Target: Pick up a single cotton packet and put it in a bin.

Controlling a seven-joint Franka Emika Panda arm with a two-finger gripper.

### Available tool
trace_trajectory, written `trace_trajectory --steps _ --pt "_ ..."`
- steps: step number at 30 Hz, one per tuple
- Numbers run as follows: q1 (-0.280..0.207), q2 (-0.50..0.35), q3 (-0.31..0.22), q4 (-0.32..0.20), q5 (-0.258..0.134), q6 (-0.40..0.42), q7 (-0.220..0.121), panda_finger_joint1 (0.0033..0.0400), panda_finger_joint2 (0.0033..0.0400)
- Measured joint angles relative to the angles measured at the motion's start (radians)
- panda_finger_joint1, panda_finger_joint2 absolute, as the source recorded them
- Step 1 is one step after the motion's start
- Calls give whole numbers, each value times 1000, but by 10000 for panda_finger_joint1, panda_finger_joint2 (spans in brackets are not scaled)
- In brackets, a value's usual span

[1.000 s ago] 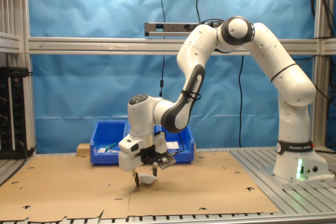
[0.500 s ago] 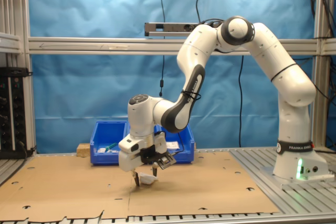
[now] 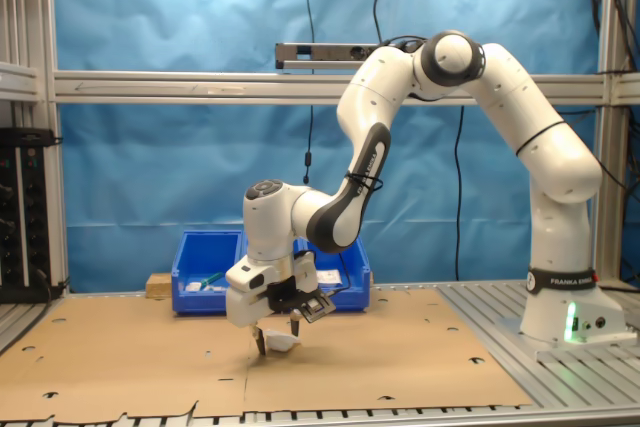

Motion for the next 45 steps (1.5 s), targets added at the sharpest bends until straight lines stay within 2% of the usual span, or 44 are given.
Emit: trace_trajectory --steps 10,11,15,16,25,26,45 --pt "0 0 1 0 0 0 0 400 400" --pt "0 0 1 0 0 0 0 274 274" --pt "0 0 1 0 0 -1 0 274 274" --pt "0 0 1 0 0 -1 0 192 192" --pt "0 -3 1 1 0 -1 0 192 192" --pt "0 -3 1 1 0 -1 0 57 57" --pt "0 -5 4 1 0 -1 0 57 57"
